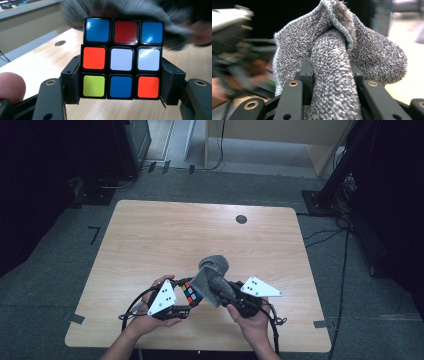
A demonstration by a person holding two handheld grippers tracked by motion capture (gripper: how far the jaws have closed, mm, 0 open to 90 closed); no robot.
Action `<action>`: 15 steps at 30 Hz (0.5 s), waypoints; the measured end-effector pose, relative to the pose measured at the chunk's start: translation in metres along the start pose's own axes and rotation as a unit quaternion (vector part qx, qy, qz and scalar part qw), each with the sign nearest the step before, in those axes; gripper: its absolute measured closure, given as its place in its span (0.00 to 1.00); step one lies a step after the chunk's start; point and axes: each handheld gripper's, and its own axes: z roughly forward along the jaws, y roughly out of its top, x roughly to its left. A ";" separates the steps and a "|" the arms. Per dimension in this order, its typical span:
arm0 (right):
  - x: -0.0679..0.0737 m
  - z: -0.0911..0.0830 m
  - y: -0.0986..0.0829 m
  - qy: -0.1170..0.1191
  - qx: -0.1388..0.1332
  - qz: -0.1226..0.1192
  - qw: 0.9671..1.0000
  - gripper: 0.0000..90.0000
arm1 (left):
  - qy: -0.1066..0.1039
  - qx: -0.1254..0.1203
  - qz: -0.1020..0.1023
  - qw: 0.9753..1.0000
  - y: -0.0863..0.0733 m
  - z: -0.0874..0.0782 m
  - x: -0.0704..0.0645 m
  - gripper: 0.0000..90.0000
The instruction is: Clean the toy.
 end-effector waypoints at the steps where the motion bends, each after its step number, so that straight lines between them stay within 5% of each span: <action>1: -0.006 -0.002 -0.002 -0.009 0.000 0.008 1.000 0.75 | 0.000 -0.012 -0.013 1.000 0.001 -0.002 0.003 0.38; 4: -0.019 -0.003 -0.007 0.002 -0.003 0.040 0.999 0.75 | -0.025 -0.044 -0.054 0.997 0.003 -0.008 0.010 0.38; 6: -0.015 0.001 -0.009 0.039 -0.011 0.047 0.998 0.75 | -0.037 -0.049 -0.059 0.996 0.003 -0.009 0.011 0.38; 9: -0.009 0.010 -0.014 0.046 0.007 0.041 0.998 0.76 | -0.047 -0.057 -0.072 0.995 0.003 -0.011 0.014 0.38; 12: -0.006 0.022 -0.025 0.060 0.047 0.037 0.996 0.76 | -0.046 -0.056 -0.069 0.995 0.004 -0.012 0.014 0.38; 15: -0.005 0.025 -0.027 0.057 0.056 0.035 0.996 0.76 | -0.043 -0.057 -0.069 0.995 0.003 -0.012 0.015 0.38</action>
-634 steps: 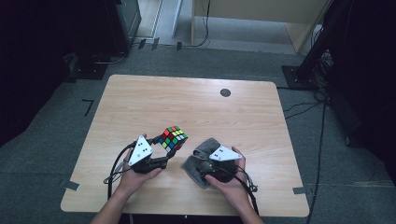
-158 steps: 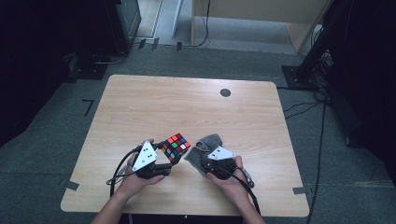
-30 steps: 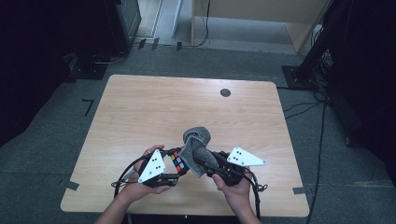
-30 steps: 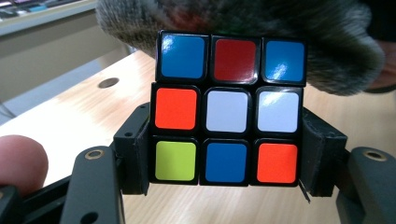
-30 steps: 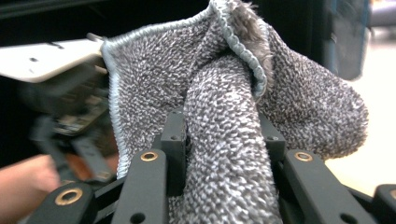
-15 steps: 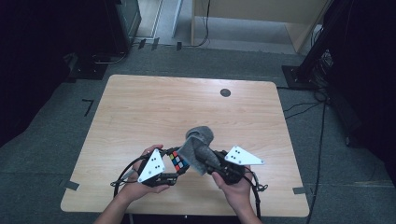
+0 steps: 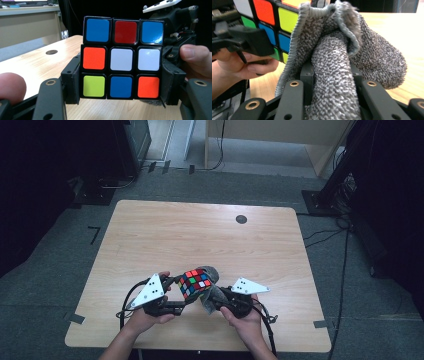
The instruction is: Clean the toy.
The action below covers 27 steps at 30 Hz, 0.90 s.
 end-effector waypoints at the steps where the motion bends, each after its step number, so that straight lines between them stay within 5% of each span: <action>1: 0.000 -0.001 0.001 -0.001 -0.004 -0.001 1.000 0.76 | 0.002 0.003 0.001 1.000 0.000 0.000 0.001 0.38; 6: -0.002 -0.020 0.012 -0.008 -0.060 0.005 0.998 0.76 | -0.002 0.009 0.006 1.000 -0.001 0.001 -0.001 0.38; 13: 0.000 -0.005 0.003 -0.003 -0.015 -0.001 1.000 0.75 | -0.002 0.002 0.001 1.000 0.002 0.001 -0.002 0.38; 21: -0.003 -0.021 0.014 -0.014 -0.060 -0.003 0.998 0.76 | -0.011 0.011 0.001 1.000 -0.001 0.003 -0.003 0.38; 27: 0.002 -0.007 0.005 -0.005 -0.020 -0.003 1.000 0.76 | -0.002 0.002 -0.006 1.000 0.001 -0.001 0.000 0.38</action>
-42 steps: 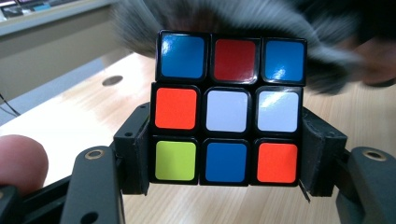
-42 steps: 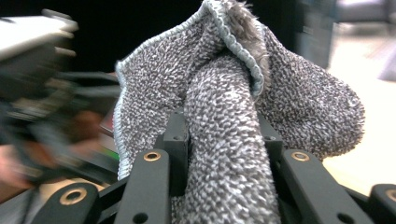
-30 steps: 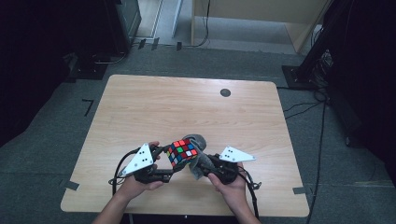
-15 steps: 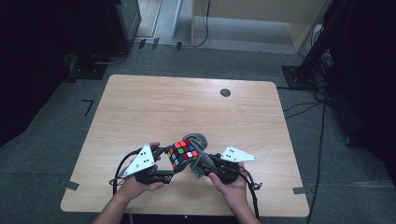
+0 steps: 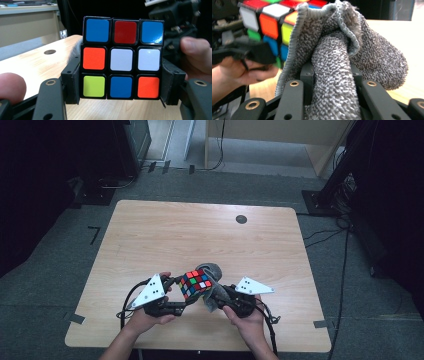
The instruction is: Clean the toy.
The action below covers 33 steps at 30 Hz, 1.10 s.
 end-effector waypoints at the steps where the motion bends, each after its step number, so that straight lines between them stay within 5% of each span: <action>1: 0.000 0.001 0.000 0.003 0.004 0.000 1.000 0.76 | 0.003 0.000 -0.001 1.000 0.000 -0.001 0.001 0.38; 4: -0.002 0.000 0.001 0.007 0.006 -0.002 1.000 0.75 | 0.005 0.002 -0.002 1.000 -0.002 -0.001 0.004 0.38; 10: -0.004 -0.012 0.009 -0.006 -0.035 0.003 0.999 0.76 | -0.018 0.009 0.004 1.000 -0.002 0.003 -0.002 0.38; 18: 0.000 0.007 -0.005 0.010 0.024 0.006 1.000 0.75 | 0.003 -0.001 -0.007 1.000 0.000 -0.002 0.004 0.38; 26: -0.002 -0.010 0.006 -0.010 -0.025 0.003 1.000 0.76 | -0.025 0.010 0.006 1.000 -0.001 0.004 -0.004 0.38; 33: 0.000 0.003 -0.003 0.002 0.006 0.006 1.000 0.76 | -0.015 0.000 -0.012 1.000 0.001 0.000 0.001 0.38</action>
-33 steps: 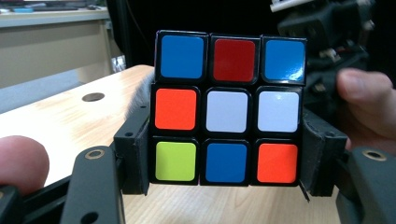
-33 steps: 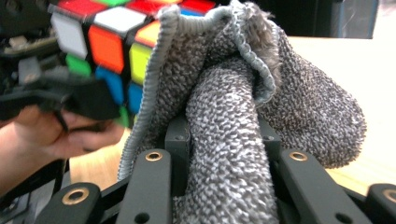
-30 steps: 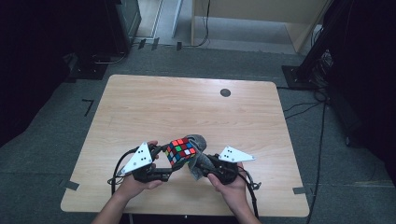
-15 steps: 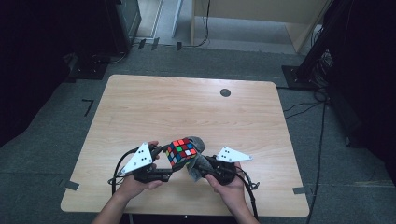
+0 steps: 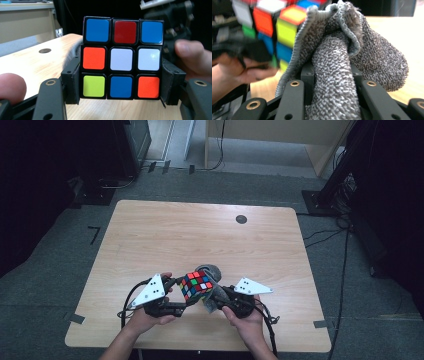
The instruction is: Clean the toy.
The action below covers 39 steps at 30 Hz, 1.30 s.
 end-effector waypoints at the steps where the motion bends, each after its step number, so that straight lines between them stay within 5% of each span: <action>1: 0.001 0.002 -0.001 0.004 0.008 0.001 1.000 0.76 | 0.004 -0.003 -0.005 1.000 0.000 -0.001 0.002 0.38; 6: 0.004 0.004 -0.001 0.008 0.018 -0.014 1.000 0.76 | 0.015 -0.005 -0.008 1.000 -0.001 -0.005 0.007 0.38; 15: -0.002 -0.010 0.007 -0.009 -0.023 -0.004 1.000 0.76 | -0.019 0.013 0.012 1.000 -0.001 0.005 -0.005 0.38; 27: 0.003 0.005 -0.001 0.025 0.036 -0.030 0.999 0.75 | 0.024 -0.001 -0.021 0.999 -0.002 -0.006 0.011 0.38; 31: 0.000 -0.001 0.003 0.014 0.009 -0.025 1.000 0.75 | -0.015 0.012 0.000 1.000 -0.001 -0.003 0.004 0.38; 33: -0.002 -0.004 0.004 0.008 -0.002 -0.017 1.000 0.75 | -0.018 0.015 0.007 1.000 -0.001 0.002 -0.002 0.38; 39: -0.003 0.004 -0.004 0.013 0.021 -0.006 1.000 0.75 | -0.009 0.012 -0.003 1.000 -0.003 0.001 0.003 0.38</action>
